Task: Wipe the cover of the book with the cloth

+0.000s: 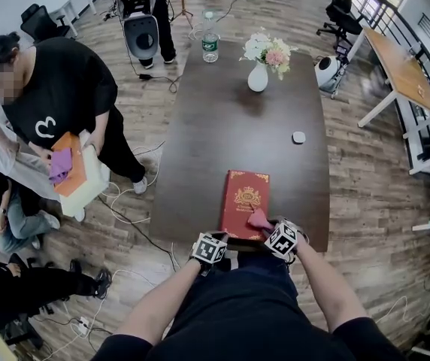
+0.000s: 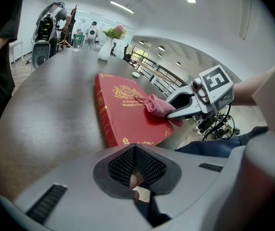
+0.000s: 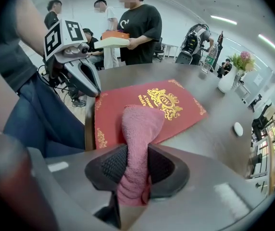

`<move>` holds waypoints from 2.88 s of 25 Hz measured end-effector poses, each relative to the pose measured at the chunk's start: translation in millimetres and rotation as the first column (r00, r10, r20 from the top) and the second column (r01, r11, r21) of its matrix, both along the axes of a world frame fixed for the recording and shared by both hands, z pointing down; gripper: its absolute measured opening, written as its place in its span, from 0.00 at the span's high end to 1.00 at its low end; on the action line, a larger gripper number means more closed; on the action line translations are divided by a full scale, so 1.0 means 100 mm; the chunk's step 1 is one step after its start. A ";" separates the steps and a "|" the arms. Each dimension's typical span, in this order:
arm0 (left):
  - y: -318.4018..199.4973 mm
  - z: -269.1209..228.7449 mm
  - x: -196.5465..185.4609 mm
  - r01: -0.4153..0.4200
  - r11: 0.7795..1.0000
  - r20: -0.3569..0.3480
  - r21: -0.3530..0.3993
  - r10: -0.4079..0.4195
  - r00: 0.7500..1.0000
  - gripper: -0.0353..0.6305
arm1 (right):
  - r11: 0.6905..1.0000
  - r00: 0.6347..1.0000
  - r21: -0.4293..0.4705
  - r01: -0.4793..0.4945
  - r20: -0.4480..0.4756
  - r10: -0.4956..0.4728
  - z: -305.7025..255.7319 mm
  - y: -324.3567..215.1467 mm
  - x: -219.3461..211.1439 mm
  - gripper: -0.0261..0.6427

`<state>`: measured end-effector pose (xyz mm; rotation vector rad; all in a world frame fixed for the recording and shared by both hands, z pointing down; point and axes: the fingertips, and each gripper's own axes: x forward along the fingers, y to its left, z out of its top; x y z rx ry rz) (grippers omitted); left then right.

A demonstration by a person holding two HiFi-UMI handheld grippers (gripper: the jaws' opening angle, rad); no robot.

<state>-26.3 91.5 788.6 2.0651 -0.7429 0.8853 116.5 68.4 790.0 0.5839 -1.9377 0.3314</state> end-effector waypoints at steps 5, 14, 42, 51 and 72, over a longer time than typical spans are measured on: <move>-0.02 0.02 -0.02 0.001 1.000 0.009 0.003 -0.001 1.000 0.95 | 0.999 0.999 0.005 -0.031 -0.006 0.031 0.03 0.01 0.06 0.79; -0.01 0.01 -0.02 0.015 1.000 0.012 0.000 -0.015 1.000 0.95 | 0.995 0.995 -0.007 -0.099 -0.005 0.099 -0.01 0.07 0.28 0.79; 0.01 0.00 -0.04 0.054 0.999 -0.030 -0.004 -0.054 0.998 0.95 | 0.965 0.961 0.054 0.256 0.091 -0.260 -0.21 -0.13 -1.48 0.79; 0.03 -0.02 -0.04 0.062 0.998 -0.033 -0.001 -0.062 0.998 0.95 | 0.949 0.946 0.031 0.315 0.070 -0.316 -0.05 -0.12 -1.70 0.79; 0.06 -0.01 -0.02 0.060 0.998 -0.033 -0.002 -0.061 0.998 0.95 | 0.963 0.958 -0.016 0.267 0.111 -0.264 0.04 -0.09 -1.49 0.79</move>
